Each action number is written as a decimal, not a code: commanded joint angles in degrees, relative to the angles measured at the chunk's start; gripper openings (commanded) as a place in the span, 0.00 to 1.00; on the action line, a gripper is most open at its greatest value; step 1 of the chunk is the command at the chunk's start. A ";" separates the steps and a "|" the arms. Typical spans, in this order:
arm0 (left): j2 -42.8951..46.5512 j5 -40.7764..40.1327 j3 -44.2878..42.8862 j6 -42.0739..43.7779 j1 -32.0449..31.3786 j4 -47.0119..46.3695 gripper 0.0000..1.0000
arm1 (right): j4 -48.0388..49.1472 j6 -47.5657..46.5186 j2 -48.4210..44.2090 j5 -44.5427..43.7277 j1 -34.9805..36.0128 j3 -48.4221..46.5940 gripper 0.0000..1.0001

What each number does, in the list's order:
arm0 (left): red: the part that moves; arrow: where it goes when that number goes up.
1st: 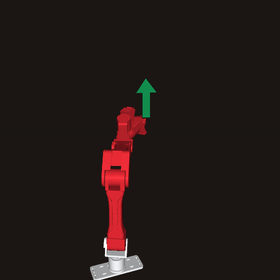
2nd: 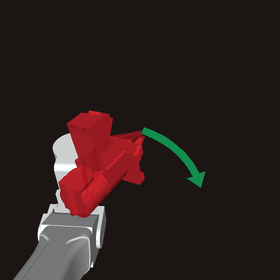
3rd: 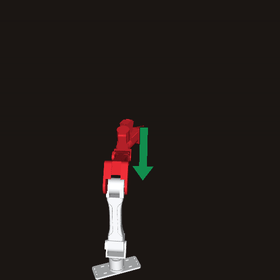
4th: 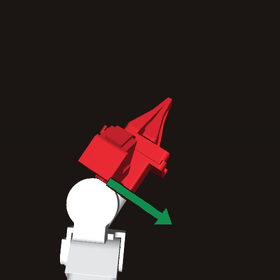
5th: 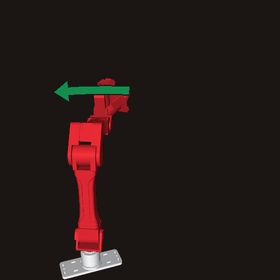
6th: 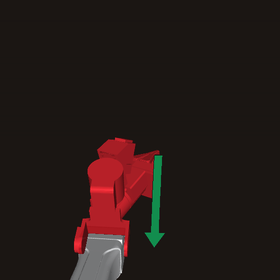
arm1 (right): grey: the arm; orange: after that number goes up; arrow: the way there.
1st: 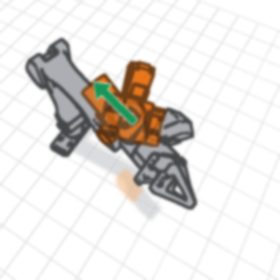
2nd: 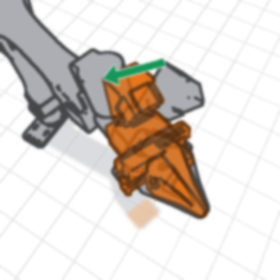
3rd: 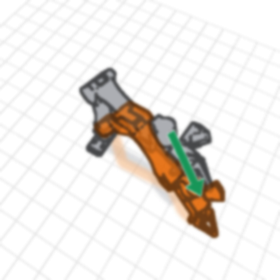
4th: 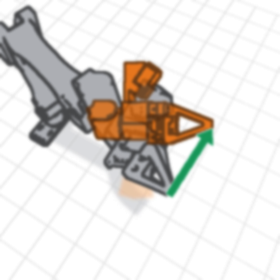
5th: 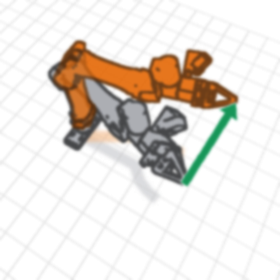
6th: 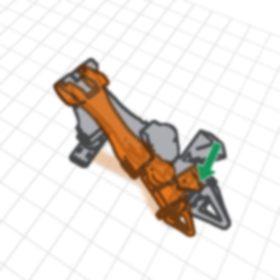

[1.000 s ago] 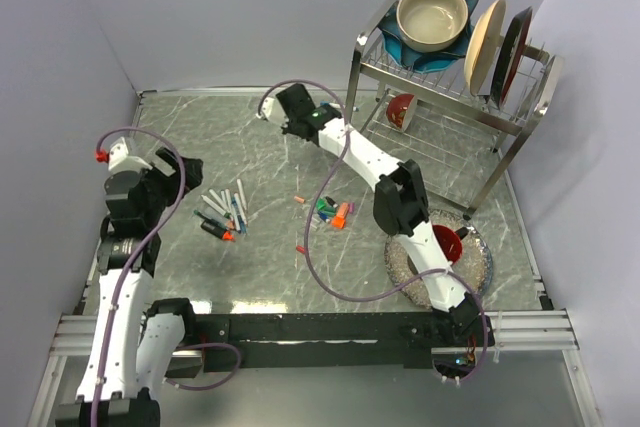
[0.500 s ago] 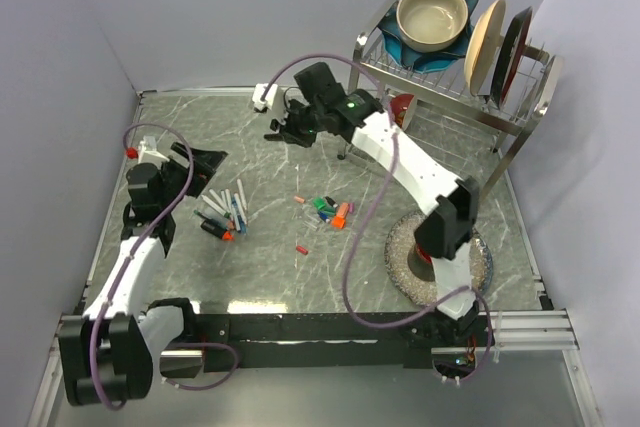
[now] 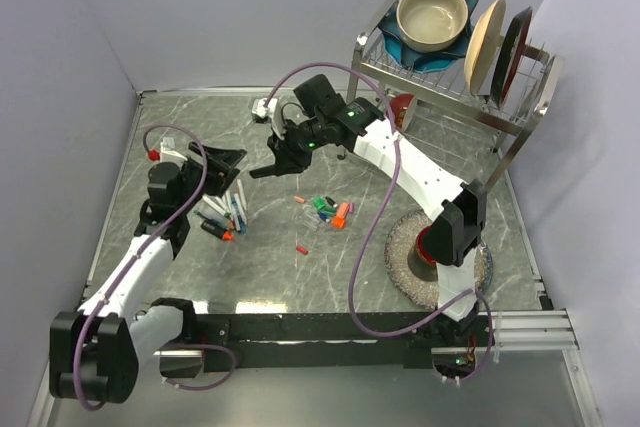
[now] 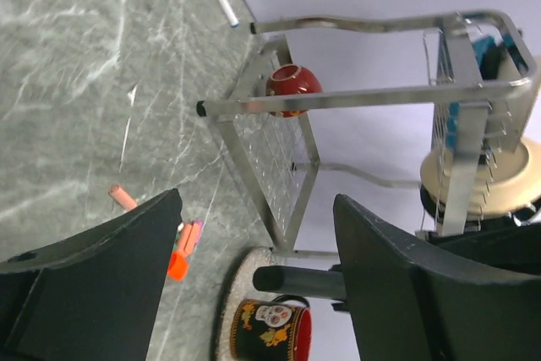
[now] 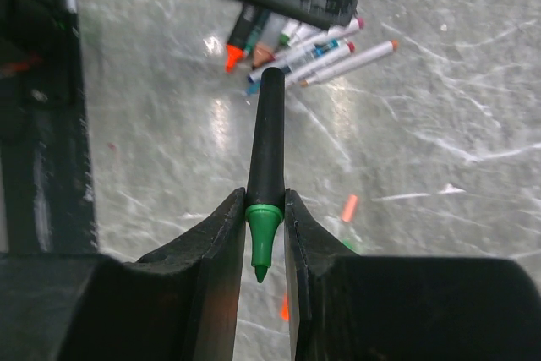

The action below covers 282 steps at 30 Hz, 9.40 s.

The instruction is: Open the pen caps

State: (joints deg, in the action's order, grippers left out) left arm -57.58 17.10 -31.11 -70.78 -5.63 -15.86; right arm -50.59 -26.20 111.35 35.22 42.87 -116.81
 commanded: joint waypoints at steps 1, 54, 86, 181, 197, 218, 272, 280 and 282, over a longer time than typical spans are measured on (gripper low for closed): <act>0.72 -10.41 -2.19 -4.01 -3.16 6.80 0.77 | 6.11 8.78 -0.17 3.10 0.46 0.36 0.00; 12.68 -10.51 -13.37 41.34 10.29 30.45 0.99 | 25.51 -30.56 28.47 -56.66 -5.86 -24.50 0.00; 11.35 -20.00 -11.87 43.54 6.60 31.94 1.00 | 38.10 -45.70 43.95 -55.00 -12.73 -30.49 0.00; 11.97 -19.39 -11.69 43.71 6.59 31.68 0.99 | 28.62 -40.60 43.25 -54.21 -14.66 -23.98 0.00; 13.20 -19.39 -11.51 43.71 6.59 31.50 0.99 | 23.69 -36.56 39.91 -55.96 -12.99 -20.92 0.00; 14.34 -19.21 -11.51 43.80 6.59 31.41 0.99 | 16.76 -28.74 37.01 -57.11 -9.12 -19.68 0.00; 15.66 -20.35 -11.69 43.80 6.77 31.94 0.99 | 1.63 -12.39 35.07 -51.84 -2.35 -20.21 0.00; 15.57 -20.97 -11.78 43.71 6.95 32.12 0.99 | 1.19 -11.95 35.60 -50.52 -0.86 -21.35 0.00; 15.57 -20.97 -11.86 43.71 7.12 32.12 0.99 | 0.93 -11.77 35.60 -50.16 -0.60 -21.35 0.00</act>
State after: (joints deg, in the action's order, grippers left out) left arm -42.57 -2.94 -41.56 -28.08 1.08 17.26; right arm -45.43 -40.71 147.00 -21.41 40.38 -137.23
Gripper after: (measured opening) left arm 0.994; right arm 0.283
